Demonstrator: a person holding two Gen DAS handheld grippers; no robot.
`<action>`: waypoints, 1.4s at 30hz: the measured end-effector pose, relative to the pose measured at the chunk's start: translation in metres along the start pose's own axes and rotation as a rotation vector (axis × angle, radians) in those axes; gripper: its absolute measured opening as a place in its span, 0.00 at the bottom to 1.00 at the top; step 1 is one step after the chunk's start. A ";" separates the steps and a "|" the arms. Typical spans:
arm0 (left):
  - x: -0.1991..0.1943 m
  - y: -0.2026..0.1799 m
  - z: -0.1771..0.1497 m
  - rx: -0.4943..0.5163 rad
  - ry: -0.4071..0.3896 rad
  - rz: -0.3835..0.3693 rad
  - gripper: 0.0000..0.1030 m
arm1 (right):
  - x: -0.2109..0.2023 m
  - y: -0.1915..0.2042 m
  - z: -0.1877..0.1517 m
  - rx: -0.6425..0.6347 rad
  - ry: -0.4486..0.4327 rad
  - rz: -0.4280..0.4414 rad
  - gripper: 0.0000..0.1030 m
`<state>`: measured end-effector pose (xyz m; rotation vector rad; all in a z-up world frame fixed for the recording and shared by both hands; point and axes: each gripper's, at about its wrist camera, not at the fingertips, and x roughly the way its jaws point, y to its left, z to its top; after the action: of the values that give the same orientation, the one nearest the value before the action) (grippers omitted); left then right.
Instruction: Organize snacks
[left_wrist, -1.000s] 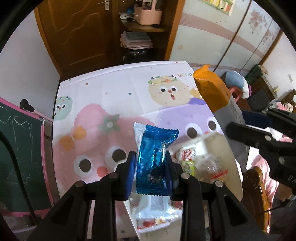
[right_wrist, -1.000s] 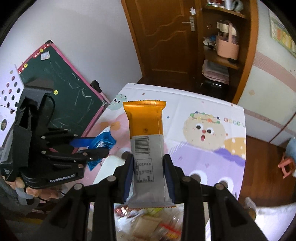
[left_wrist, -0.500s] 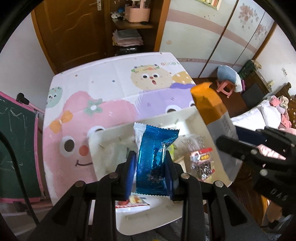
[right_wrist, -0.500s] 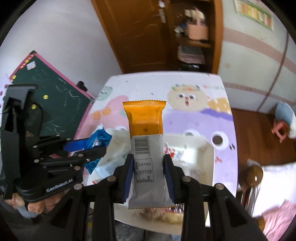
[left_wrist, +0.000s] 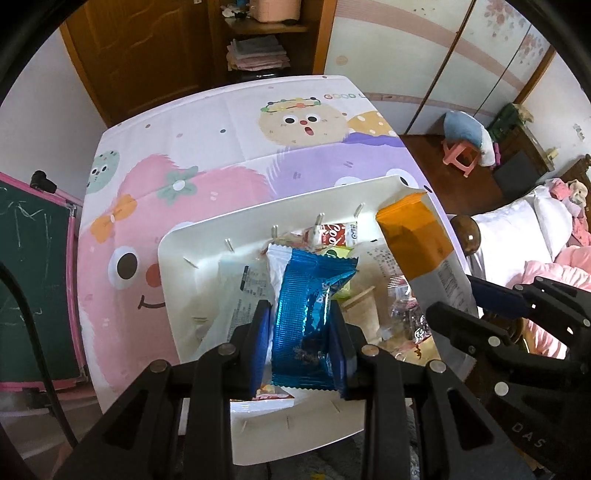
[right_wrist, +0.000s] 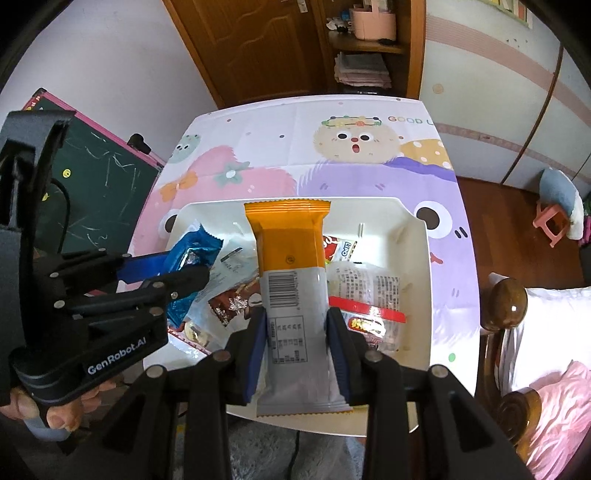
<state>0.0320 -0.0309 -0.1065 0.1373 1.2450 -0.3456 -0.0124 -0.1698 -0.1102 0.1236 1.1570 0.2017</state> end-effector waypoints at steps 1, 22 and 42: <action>-0.001 0.001 0.000 -0.003 -0.003 0.002 0.27 | 0.001 0.000 0.000 0.001 0.001 -0.001 0.33; -0.026 0.021 -0.003 -0.123 -0.076 0.068 0.97 | -0.007 -0.008 0.003 0.061 -0.017 0.001 0.44; -0.103 0.026 -0.015 -0.119 -0.184 0.102 0.98 | -0.072 0.015 0.007 0.088 -0.170 -0.040 0.53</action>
<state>-0.0010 0.0168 -0.0160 0.0651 1.0689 -0.1904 -0.0351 -0.1706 -0.0399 0.1914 0.9980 0.1024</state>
